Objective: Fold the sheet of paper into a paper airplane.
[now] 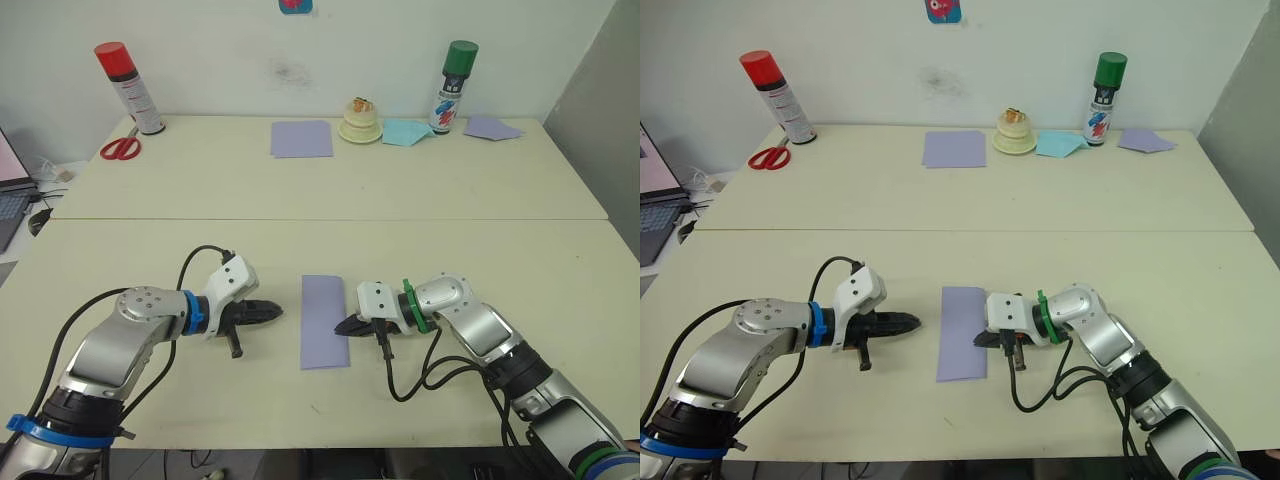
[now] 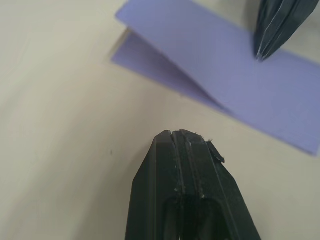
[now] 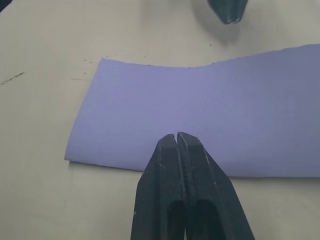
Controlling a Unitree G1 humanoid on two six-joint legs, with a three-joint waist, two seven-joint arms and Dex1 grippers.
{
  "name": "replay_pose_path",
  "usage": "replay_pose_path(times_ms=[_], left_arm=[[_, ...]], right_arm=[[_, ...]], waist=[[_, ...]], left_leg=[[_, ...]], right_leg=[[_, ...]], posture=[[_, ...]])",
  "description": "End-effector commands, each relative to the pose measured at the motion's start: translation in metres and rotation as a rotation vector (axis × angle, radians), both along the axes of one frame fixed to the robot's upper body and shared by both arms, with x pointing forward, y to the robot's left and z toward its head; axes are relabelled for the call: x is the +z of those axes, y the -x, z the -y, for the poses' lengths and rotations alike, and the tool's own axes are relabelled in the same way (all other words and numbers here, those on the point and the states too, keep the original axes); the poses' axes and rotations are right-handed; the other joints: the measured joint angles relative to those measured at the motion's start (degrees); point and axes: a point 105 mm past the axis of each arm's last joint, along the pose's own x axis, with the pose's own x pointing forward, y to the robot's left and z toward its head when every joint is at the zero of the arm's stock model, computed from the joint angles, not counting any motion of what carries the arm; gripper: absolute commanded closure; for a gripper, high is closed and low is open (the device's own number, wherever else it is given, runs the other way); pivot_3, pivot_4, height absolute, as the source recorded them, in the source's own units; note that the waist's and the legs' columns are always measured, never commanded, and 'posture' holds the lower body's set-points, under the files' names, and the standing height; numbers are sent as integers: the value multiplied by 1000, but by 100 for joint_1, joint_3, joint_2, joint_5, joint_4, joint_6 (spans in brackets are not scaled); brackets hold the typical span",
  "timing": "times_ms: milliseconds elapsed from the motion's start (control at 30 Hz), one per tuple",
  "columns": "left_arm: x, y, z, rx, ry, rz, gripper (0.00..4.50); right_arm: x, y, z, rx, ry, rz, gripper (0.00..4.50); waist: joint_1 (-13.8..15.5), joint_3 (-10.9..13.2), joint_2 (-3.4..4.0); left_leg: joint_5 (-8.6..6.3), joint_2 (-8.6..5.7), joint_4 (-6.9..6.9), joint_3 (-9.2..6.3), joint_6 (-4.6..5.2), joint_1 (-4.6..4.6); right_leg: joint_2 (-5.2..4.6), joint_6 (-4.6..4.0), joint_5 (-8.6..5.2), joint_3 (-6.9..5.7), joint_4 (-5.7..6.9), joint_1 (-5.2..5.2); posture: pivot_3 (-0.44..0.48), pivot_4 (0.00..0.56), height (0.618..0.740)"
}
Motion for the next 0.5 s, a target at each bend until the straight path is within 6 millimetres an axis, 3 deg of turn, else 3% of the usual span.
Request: replay_pose_path(times_ms=[33, 233, 500], left_arm=[[17, -6, 19, -31, 48, 80, 4500], [-2, -11, 38, -83, 25, 80, 4500], [-23, -13, 44, -91, -19, 71, 4500]], right_arm=[[-5, 3, 1, 14, 20, -3, 4463], [-6, 2, 1, 17, 30, 0, 4463], [-6, 3, 1, 20, 32, 4, 4463]], waist=[[1, 0, 0], [-1, 0, 0], [1, 0, 0]], left_leg=[[0, 0, 0, 0, 0, 0], [0, -1, 0, 1, 0, 0], [1, -2, 1, 1, -1, 0]], right_leg=[[0, 0, 0, 1, 1, 0], [0, 0, 0, 3, 1, -1], [1, 0, 0, 4, 2, -1]], posture=[[0, 150, 740], [0, 150, 740], [0, 150, 740]])
